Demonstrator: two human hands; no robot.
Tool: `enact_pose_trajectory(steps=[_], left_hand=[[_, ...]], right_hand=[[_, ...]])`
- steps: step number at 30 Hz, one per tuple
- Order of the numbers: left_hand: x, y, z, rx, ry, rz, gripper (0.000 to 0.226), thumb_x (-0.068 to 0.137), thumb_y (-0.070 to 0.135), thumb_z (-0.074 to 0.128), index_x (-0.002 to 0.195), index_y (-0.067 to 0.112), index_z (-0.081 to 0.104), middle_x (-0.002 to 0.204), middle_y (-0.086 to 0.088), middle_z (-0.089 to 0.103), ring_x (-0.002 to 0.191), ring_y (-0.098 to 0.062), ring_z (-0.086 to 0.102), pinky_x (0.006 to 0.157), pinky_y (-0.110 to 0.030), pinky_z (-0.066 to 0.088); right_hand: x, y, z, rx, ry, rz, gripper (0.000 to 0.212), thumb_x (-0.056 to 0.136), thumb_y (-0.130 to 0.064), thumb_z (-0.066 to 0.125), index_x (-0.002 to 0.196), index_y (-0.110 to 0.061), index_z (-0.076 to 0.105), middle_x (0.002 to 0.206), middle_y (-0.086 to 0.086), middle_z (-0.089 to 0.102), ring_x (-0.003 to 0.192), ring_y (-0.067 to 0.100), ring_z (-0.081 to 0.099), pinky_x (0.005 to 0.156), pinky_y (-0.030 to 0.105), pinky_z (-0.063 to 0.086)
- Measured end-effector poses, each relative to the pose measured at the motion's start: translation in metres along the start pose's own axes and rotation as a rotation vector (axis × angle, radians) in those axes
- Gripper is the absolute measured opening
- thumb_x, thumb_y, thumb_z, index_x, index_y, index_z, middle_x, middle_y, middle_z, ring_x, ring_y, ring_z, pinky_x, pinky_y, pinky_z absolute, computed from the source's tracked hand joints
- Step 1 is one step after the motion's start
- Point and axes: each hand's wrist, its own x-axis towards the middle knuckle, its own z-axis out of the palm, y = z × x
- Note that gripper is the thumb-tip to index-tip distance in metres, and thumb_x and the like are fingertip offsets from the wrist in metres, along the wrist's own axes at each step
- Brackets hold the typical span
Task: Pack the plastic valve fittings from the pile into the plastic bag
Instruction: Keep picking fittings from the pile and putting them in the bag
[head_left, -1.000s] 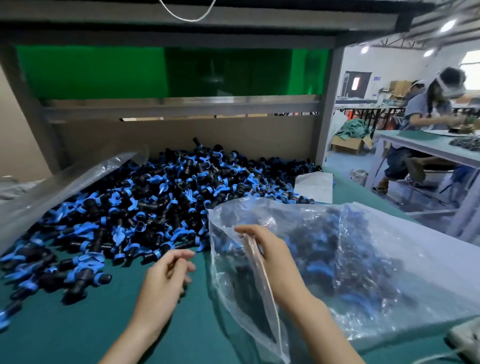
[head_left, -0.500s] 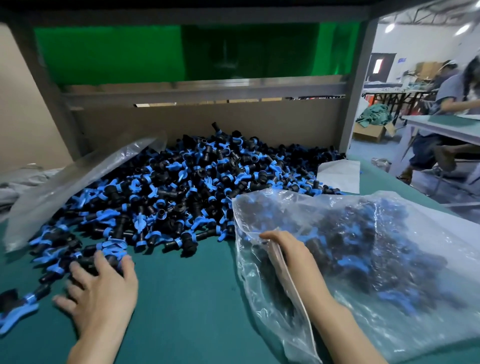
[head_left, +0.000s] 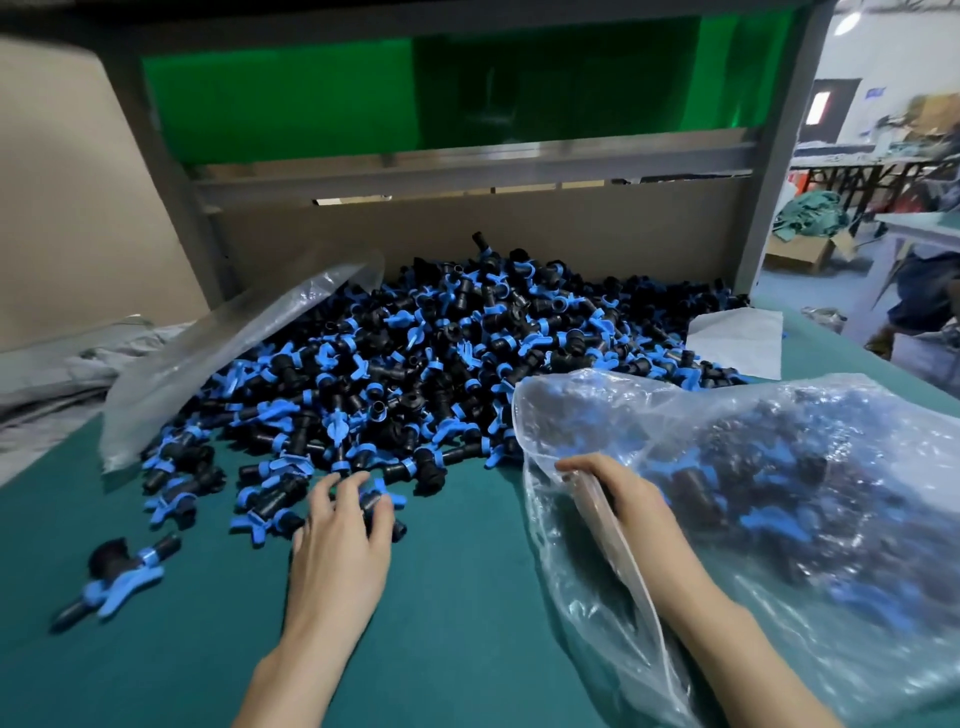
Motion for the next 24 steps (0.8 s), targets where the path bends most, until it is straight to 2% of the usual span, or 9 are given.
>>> enact_pose_trajectory(steps=[5, 8, 11, 13, 15, 17, 20, 22, 24], left_hand=[[0.000, -0.008, -0.002, -0.181, 0.000, -0.019, 0.041, 0.103, 0.031, 0.031, 0.141, 0.023, 0.043, 0.148, 0.003, 0.036, 0.112, -0.020, 0.052, 0.088, -0.037, 0.045], [-0.001, -0.010, -0.003, -0.201, 0.020, -0.004, 0.041, 0.103, 0.020, 0.032, 0.142, 0.023, 0.045, 0.145, 0.002, 0.040, 0.092, -0.007, 0.052, 0.074, -0.028, 0.040], [0.001, -0.013, -0.003, -0.196, 0.006, 0.003, 0.044, 0.101, 0.011, 0.033, 0.140, 0.025, 0.049, 0.141, 0.002, 0.046, 0.087, -0.014, 0.054, 0.064, -0.026, 0.038], [0.004, -0.017, -0.003, -0.200, -0.031, 0.012, 0.048, 0.099, 0.003, 0.033, 0.135, 0.028, 0.054, 0.128, 0.003, 0.054, 0.076, -0.017, 0.054, 0.057, -0.027, 0.038], [0.007, -0.021, -0.004, -0.201, -0.077, 0.011, 0.051, 0.099, 0.000, 0.033, 0.131, 0.030, 0.057, 0.110, 0.005, 0.057, 0.068, -0.010, 0.049, 0.052, -0.021, 0.035], [0.009, -0.023, -0.009, -0.226, -0.103, 0.002, 0.047, 0.101, 0.003, 0.035, 0.133, 0.032, 0.055, 0.106, 0.006, 0.059, 0.079, -0.003, 0.053, 0.059, -0.015, 0.038], [0.012, -0.031, -0.015, -0.192, -0.119, 0.041, 0.039, 0.103, 0.013, 0.041, 0.137, 0.030, 0.051, 0.126, 0.010, 0.059, 0.114, -0.010, 0.051, 0.092, -0.029, 0.045], [0.014, -0.038, -0.017, -0.170, -0.149, 0.045, 0.036, 0.102, 0.018, 0.047, 0.135, 0.030, 0.052, 0.125, 0.013, 0.058, 0.122, -0.012, 0.044, 0.101, -0.034, 0.040], [0.015, -0.041, -0.017, -0.135, -0.167, 0.073, 0.029, 0.101, 0.020, 0.051, 0.125, 0.033, 0.059, 0.118, 0.016, 0.058, 0.121, -0.012, 0.043, 0.101, -0.033, 0.038]], right_hand=[[-0.002, -0.003, -0.001, -0.025, 0.015, -0.004, 0.044, 0.094, 0.000, 0.051, 0.117, -0.036, 0.062, 0.118, -0.021, 0.062, 0.111, -0.003, 0.053, 0.088, 0.002, 0.032], [-0.004, -0.004, -0.002, -0.016, 0.000, -0.003, 0.043, 0.095, -0.002, 0.049, 0.117, -0.037, 0.061, 0.119, -0.024, 0.061, 0.113, -0.006, 0.052, 0.090, 0.003, 0.034], [-0.005, -0.003, -0.002, -0.023, -0.009, -0.006, 0.045, 0.095, -0.001, 0.049, 0.119, -0.038, 0.060, 0.121, -0.025, 0.060, 0.115, -0.008, 0.050, 0.092, 0.005, 0.034], [-0.005, -0.004, -0.003, -0.027, -0.015, -0.004, 0.044, 0.096, -0.002, 0.049, 0.119, -0.038, 0.059, 0.121, -0.025, 0.060, 0.115, -0.007, 0.050, 0.092, 0.006, 0.034], [-0.004, -0.004, -0.003, -0.026, -0.013, -0.003, 0.042, 0.097, -0.003, 0.049, 0.119, -0.038, 0.060, 0.121, -0.025, 0.060, 0.114, -0.007, 0.051, 0.092, 0.007, 0.035], [-0.004, -0.004, -0.004, -0.021, -0.013, -0.002, 0.041, 0.097, -0.004, 0.050, 0.118, -0.037, 0.061, 0.120, -0.024, 0.061, 0.115, -0.005, 0.052, 0.092, 0.009, 0.036], [-0.004, -0.005, -0.004, -0.017, -0.015, -0.007, 0.040, 0.097, -0.004, 0.050, 0.119, -0.036, 0.060, 0.121, -0.023, 0.061, 0.115, -0.005, 0.052, 0.093, 0.011, 0.037], [-0.004, -0.005, -0.005, -0.007, -0.015, -0.006, 0.041, 0.096, -0.003, 0.051, 0.118, -0.036, 0.061, 0.120, -0.022, 0.061, 0.115, -0.003, 0.053, 0.095, 0.017, 0.040], [-0.005, -0.005, -0.005, -0.004, -0.012, -0.005, 0.041, 0.096, -0.002, 0.052, 0.118, -0.036, 0.061, 0.119, -0.021, 0.062, 0.115, -0.003, 0.053, 0.096, 0.021, 0.041]])
